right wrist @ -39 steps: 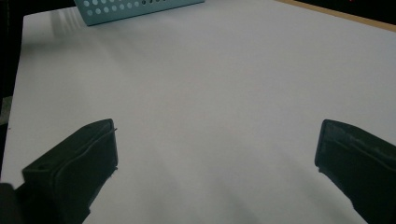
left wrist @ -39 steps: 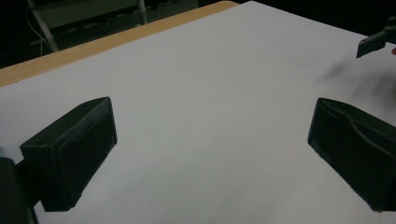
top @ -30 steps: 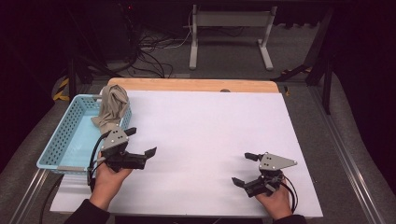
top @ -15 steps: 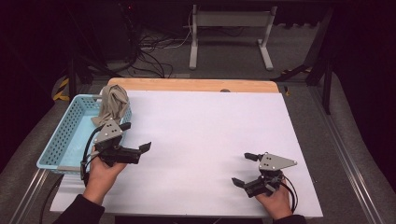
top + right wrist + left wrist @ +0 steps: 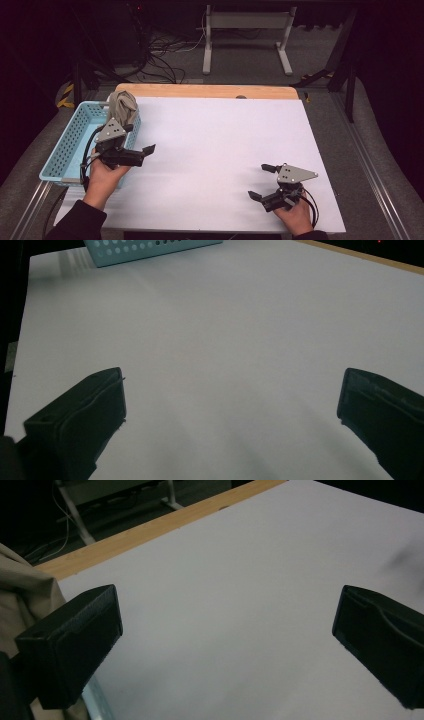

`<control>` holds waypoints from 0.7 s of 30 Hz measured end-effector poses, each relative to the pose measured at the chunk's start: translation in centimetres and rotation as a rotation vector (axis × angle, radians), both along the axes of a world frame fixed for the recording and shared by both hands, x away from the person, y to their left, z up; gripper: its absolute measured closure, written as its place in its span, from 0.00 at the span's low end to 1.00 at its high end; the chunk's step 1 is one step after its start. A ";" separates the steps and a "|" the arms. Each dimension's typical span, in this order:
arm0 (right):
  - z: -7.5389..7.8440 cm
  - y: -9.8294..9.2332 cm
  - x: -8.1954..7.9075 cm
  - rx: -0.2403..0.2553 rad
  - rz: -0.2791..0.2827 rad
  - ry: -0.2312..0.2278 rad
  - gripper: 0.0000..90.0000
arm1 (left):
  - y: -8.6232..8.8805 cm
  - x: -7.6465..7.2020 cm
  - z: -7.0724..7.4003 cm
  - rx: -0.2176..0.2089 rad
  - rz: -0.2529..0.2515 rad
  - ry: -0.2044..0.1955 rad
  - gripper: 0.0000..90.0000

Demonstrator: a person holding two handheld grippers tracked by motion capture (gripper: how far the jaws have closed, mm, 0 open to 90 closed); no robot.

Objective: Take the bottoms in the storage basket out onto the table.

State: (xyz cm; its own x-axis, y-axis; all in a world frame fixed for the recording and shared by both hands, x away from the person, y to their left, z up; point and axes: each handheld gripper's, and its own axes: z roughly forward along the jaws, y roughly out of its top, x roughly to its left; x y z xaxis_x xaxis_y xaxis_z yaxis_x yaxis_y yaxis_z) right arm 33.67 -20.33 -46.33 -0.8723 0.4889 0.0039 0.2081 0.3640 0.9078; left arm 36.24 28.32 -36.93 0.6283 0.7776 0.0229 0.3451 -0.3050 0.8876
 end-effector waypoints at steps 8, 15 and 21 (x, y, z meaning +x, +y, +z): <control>0.0 -0.3 -0.2 0.016 -0.005 -0.007 0.00 | 1.3 1.1 0.8 0.026 0.037 0.002 0.01; 0.0 -0.5 -0.1 0.020 -0.021 -0.003 0.00 | 2.8 2.0 1.0 0.053 0.083 0.006 0.01; -0.1 -0.3 -0.2 0.004 -0.026 -0.004 0.00 | 4.4 3.0 1.1 0.062 0.130 0.018 0.00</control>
State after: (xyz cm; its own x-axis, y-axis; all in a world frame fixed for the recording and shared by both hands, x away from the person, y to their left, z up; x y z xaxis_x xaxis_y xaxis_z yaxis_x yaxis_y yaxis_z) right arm 33.49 -20.63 -46.42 -0.8593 0.5115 0.0024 0.2136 0.3547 0.9102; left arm 39.27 32.70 -35.87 0.5228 0.8501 0.0632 0.4014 -0.3109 0.8615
